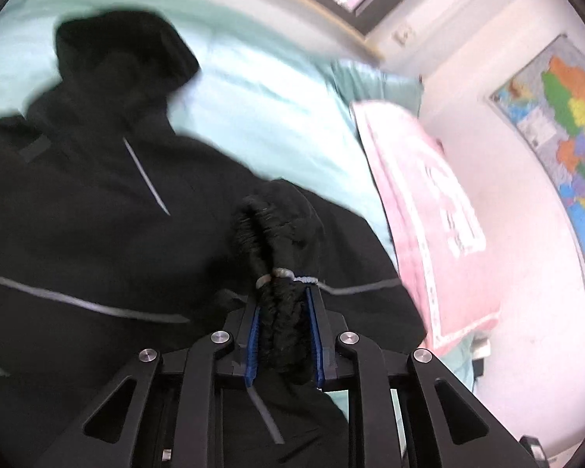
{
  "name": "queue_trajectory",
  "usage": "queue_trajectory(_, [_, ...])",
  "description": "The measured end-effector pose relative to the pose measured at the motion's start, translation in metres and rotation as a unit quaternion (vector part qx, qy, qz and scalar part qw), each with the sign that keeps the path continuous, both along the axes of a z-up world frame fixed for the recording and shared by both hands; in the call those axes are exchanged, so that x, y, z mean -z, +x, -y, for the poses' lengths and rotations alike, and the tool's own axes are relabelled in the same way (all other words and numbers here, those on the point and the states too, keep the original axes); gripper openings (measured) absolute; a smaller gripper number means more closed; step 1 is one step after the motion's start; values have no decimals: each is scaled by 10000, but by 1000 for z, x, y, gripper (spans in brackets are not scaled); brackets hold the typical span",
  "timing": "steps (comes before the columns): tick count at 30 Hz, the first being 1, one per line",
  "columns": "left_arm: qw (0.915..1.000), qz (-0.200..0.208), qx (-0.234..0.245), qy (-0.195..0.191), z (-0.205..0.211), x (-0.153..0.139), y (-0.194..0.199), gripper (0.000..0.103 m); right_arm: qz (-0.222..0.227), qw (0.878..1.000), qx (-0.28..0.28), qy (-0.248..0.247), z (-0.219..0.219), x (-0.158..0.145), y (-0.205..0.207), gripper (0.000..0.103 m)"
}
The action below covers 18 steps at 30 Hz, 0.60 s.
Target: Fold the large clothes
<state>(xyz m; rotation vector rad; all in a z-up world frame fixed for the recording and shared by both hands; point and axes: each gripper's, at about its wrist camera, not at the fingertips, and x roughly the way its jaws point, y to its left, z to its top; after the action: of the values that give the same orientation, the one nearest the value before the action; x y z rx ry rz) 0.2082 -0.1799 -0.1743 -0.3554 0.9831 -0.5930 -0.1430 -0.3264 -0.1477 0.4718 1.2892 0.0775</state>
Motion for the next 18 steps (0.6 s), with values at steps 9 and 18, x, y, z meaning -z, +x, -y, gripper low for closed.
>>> queue_trajectory(9, [9924, 546, -907, 630, -138, -36, 27, 21, 28, 9988, -492, 43, -42, 1, 41, 95])
queue_trajectory(18, [9598, 219, -1798, 2146, -241, 12, 27, 21, 106, 9978, -612, 211, -74, 1, 75, 95])
